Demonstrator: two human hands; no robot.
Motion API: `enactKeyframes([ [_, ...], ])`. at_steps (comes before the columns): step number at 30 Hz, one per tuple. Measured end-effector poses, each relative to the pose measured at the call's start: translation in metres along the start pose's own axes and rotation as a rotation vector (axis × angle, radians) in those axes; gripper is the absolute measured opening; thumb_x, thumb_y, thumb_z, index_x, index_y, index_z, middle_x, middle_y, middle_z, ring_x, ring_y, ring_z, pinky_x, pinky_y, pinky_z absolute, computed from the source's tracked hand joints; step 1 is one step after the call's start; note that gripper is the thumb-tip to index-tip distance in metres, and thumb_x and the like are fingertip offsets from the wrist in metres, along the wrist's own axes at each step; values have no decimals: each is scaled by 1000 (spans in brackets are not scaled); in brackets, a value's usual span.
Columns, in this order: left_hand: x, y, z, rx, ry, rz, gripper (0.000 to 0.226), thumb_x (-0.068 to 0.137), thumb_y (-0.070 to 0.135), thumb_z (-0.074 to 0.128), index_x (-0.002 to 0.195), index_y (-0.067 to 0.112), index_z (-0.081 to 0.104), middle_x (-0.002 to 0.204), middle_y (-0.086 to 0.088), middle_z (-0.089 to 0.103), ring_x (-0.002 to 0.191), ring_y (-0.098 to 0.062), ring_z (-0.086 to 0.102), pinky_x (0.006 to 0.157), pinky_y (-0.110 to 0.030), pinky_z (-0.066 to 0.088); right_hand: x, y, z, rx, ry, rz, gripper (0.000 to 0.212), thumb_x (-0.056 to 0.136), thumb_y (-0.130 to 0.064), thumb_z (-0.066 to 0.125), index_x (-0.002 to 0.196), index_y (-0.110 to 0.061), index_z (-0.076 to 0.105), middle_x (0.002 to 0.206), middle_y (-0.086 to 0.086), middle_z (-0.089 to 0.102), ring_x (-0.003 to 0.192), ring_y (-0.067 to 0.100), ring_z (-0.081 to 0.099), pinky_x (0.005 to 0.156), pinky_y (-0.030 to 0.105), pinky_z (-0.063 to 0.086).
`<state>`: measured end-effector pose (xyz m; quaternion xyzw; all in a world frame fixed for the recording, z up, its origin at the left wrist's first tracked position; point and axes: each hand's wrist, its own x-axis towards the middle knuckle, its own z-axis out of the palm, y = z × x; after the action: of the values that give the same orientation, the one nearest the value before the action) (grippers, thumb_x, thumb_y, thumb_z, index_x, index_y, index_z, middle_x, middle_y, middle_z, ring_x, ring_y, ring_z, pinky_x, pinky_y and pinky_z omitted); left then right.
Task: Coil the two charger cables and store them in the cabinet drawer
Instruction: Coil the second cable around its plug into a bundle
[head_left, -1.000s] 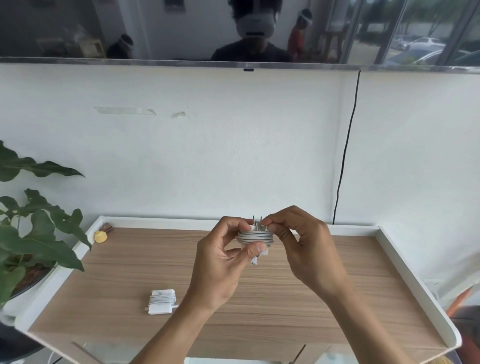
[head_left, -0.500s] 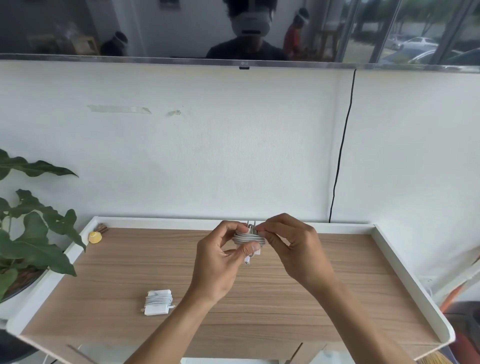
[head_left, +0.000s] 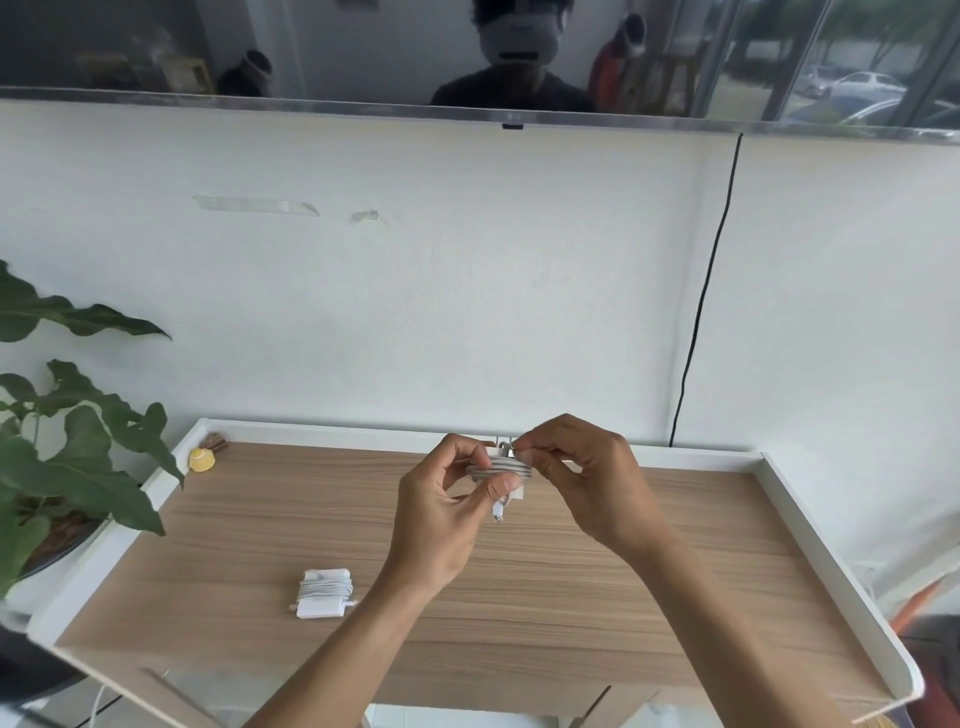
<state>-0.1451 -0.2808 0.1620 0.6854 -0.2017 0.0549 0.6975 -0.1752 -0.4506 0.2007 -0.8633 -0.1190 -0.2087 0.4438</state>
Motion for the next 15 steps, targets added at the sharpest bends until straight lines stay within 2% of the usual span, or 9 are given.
enactKeyframes([
  [5,2,-2,-3,11,13,13,25,72,38,80,80,27,59,82,-4,63,86,-28,67,79,-43,52,-2,3,2,-11,-35,-32,17,88,-13,68,103,-16,75,99,-11,67,93,3,65,81,13,48],
  [8,1,-4,-4,36,-7,1,24,74,34,82,81,29,60,84,0,66,86,-23,68,76,-32,53,-1,6,1,-34,-59,-24,16,88,-14,69,102,-16,75,99,-12,66,91,3,65,82,14,49],
  [12,-2,-5,-3,40,-14,-1,21,75,25,80,81,28,60,86,-4,68,87,-20,68,67,-21,51,4,6,-1,-26,-108,19,14,89,-14,68,99,-17,77,95,-10,68,87,3,67,78,16,52],
  [15,-4,-6,-1,56,-17,7,23,75,23,80,82,28,59,86,-1,67,85,-18,68,62,-21,53,4,7,1,-50,-109,28,14,88,-12,68,97,-17,77,92,-9,69,84,3,67,77,16,52],
])
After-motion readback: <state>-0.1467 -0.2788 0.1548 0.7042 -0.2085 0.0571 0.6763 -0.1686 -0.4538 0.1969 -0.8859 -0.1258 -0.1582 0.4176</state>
